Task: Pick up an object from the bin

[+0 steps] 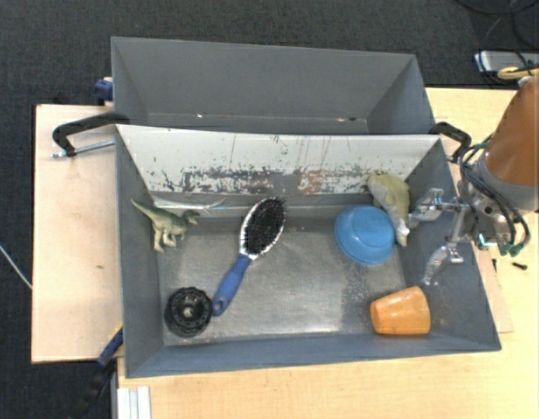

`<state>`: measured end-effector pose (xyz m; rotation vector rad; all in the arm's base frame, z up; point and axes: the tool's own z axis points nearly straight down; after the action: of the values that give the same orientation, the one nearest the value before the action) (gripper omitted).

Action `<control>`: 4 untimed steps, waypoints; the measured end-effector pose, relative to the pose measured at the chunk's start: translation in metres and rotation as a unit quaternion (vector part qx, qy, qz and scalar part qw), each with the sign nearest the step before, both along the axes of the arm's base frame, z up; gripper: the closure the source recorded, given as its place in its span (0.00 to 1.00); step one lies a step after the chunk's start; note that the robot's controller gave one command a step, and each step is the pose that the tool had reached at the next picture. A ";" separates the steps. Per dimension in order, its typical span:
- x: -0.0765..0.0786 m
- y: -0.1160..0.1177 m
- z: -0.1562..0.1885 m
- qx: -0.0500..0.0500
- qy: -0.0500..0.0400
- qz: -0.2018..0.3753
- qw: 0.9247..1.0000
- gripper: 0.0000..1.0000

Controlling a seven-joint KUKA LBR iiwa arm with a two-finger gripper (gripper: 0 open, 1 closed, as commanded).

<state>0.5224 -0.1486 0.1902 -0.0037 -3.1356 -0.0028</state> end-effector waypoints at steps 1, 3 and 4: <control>-0.007 0.003 -0.065 -0.004 -0.014 0.288 0.957 0.00; -0.014 0.008 -0.072 -0.011 -0.017 0.529 0.849 0.00; -0.026 0.013 -0.067 -0.001 -0.006 0.663 0.748 0.00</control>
Offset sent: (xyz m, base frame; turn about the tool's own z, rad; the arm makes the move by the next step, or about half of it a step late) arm -0.0178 0.0019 -0.0891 -0.6225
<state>0.4968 -0.1360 0.1227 2.0856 -2.3584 0.0064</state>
